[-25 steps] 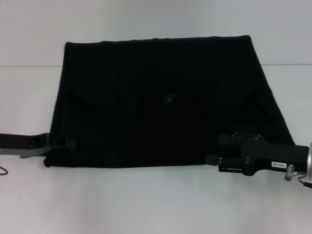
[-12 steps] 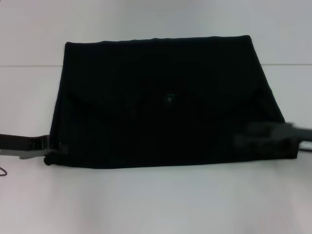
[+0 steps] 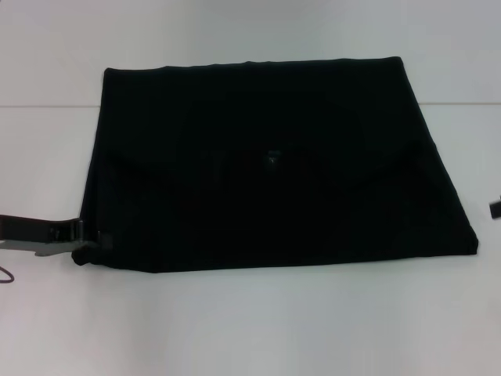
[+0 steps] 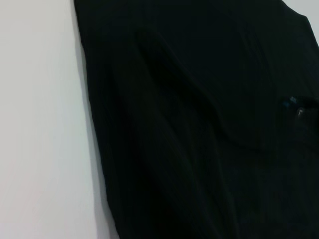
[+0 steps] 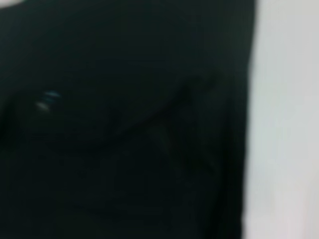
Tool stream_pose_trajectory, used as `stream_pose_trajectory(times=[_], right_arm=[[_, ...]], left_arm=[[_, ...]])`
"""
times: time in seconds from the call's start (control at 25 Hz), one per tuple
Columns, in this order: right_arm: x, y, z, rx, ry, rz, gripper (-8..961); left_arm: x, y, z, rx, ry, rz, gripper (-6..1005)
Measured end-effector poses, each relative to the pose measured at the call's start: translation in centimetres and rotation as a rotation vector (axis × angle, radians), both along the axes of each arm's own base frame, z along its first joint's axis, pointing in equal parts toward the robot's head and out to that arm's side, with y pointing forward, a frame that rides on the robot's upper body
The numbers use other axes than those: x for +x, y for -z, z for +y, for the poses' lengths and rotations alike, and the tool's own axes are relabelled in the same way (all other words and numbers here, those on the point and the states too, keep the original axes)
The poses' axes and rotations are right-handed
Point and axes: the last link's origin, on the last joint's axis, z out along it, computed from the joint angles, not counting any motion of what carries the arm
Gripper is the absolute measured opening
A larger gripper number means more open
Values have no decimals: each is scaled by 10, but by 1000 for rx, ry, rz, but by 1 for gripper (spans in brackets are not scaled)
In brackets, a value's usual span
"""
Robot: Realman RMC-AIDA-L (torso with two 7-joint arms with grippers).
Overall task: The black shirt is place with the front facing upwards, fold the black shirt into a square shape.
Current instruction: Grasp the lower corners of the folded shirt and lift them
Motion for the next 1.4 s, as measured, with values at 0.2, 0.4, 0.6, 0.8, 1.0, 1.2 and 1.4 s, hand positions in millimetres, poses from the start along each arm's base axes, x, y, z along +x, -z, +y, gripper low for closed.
stream_pose_trajectory(times=[0.2, 0.4, 0.6, 0.8, 1.0, 1.2, 1.4], right_arm=[[-2, 10, 7, -27, 21, -76, 865], [-9, 28, 12, -32, -17, -41, 865], [-16, 44, 14, -47, -34, -1, 865], [-14, 62, 14, -76, -39, -12, 866], [-14, 69, 14, -82, -40, -16, 829], [-16, 71, 15, -83, -54, -18, 768], [-16, 71, 14, -86, -56, -16, 707]], left_arm=[[1, 0, 0, -4, 0, -3, 28], [1, 2, -1, -7, 0, -7, 27], [2, 2, -2, -13, 0, -13, 27], [1, 2, -2, -11, -3, -17, 28], [2, 3, -3, -14, -3, -18, 28], [2, 3, -2, -14, -2, -18, 27], [2, 3, -2, -14, -2, -20, 28]])
